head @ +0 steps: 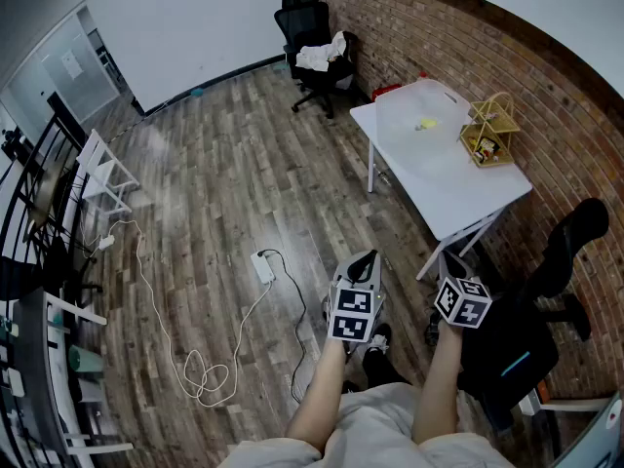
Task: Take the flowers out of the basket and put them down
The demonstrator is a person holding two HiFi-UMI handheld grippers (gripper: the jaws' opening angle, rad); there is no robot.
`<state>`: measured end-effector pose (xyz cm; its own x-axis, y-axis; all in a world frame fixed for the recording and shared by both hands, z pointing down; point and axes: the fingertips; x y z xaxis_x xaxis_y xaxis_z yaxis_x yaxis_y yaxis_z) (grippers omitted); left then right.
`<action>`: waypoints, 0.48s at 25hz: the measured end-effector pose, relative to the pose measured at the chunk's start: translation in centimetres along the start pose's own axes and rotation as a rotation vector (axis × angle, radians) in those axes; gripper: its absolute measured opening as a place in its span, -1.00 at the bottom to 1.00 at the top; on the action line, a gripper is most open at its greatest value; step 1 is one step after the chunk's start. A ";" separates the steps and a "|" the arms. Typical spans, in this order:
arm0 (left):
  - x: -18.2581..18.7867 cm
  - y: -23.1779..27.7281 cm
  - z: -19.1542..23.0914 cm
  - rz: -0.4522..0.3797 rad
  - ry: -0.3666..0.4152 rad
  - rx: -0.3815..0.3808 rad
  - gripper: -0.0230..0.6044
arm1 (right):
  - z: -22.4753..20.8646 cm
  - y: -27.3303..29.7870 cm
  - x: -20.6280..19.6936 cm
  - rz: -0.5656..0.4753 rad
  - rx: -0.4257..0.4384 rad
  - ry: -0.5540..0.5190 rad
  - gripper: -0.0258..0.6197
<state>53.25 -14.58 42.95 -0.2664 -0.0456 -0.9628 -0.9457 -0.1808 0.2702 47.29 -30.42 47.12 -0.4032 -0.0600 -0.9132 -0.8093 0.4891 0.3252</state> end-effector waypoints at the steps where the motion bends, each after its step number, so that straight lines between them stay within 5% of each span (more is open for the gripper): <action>1: 0.2 0.4 0.4 -0.001 0.009 0.000 -0.85 | 0.0 0.4 0.1 0.009 -0.009 -0.014 -0.88; 12: 4.7 9.0 1.7 -0.017 0.081 -0.031 -0.85 | -1.1 7.0 6.8 -0.022 0.011 -0.046 -0.87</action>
<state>43.18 -14.77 40.91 -0.2329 -0.1218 -0.9648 -0.9434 -0.2124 0.2546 38.37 -28.39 43.44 -0.3650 -0.0306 -0.9305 -0.8131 0.4973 0.3026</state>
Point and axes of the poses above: the fingertips, and each gripper's own axes: y forward along the fingers, z to its left, x out of its top, and after that the axes turned 4 degrees about x, right-handed
